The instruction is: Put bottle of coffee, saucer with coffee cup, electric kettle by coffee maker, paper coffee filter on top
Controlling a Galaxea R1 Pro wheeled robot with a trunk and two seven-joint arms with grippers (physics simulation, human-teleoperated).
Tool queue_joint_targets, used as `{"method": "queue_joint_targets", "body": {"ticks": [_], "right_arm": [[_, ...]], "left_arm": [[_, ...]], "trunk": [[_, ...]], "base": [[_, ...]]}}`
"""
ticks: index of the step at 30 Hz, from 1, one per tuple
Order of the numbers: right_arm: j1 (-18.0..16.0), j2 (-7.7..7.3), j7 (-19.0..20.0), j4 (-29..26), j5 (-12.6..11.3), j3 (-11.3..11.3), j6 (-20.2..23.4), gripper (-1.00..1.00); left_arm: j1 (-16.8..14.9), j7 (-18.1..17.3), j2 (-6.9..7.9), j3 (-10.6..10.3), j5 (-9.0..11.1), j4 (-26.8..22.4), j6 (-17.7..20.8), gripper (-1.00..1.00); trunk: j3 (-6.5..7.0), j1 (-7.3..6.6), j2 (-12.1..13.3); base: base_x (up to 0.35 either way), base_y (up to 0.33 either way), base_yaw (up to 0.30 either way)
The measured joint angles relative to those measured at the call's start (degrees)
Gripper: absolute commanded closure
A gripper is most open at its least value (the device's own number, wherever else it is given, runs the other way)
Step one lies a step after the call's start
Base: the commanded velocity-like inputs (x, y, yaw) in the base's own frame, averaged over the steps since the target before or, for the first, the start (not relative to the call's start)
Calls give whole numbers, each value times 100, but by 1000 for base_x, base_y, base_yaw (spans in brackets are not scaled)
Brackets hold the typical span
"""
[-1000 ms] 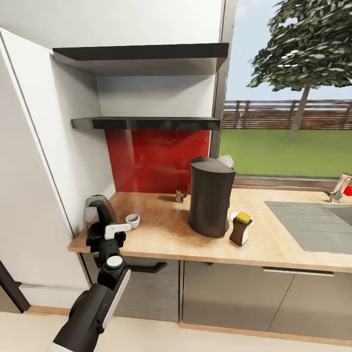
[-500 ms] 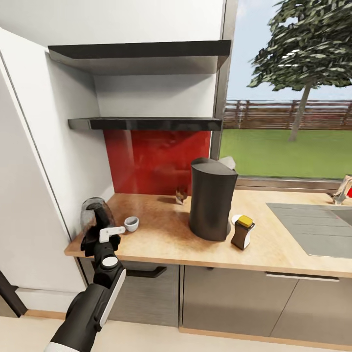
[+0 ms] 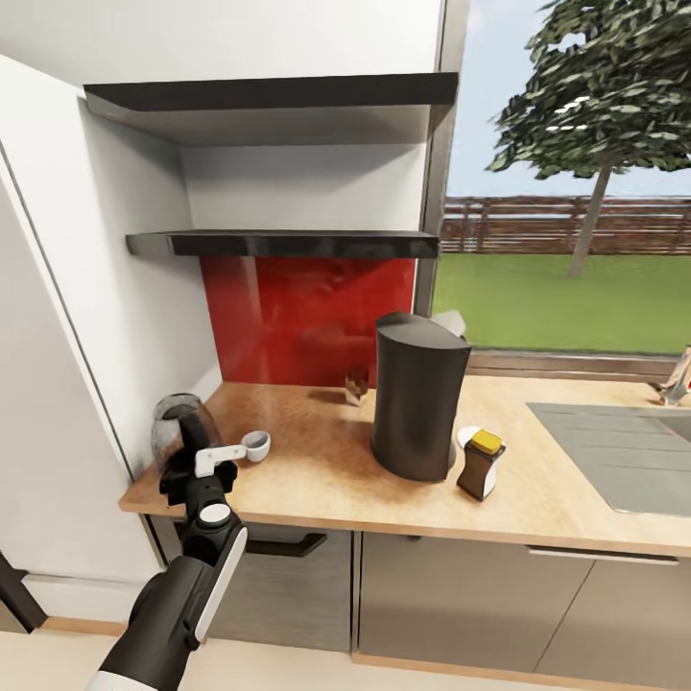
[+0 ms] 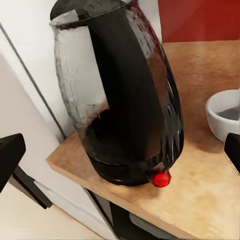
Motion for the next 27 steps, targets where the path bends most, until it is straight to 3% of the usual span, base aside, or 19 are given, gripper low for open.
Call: {"method": "queue_joint_targets", "body": {"ticks": [6,14,27], "right_arm": [[0,0,-1,0,0,0,0,-100],[0,8,-4,0,0,0,0,-100],[0,35,-1,0,0,0,0,-100]], "left_arm": [[-37,7,11,3,-19,-8,-22,-100],[-90,8,4,244,-15,-9,-26,-100],[-91,9,15,272,-21,-9,-33,-100]], "trunk": [[0,2,0],[0,2,0],[0,2,0]], "base": [[35,0,0],[12,0,0],[114,0,0]]}}
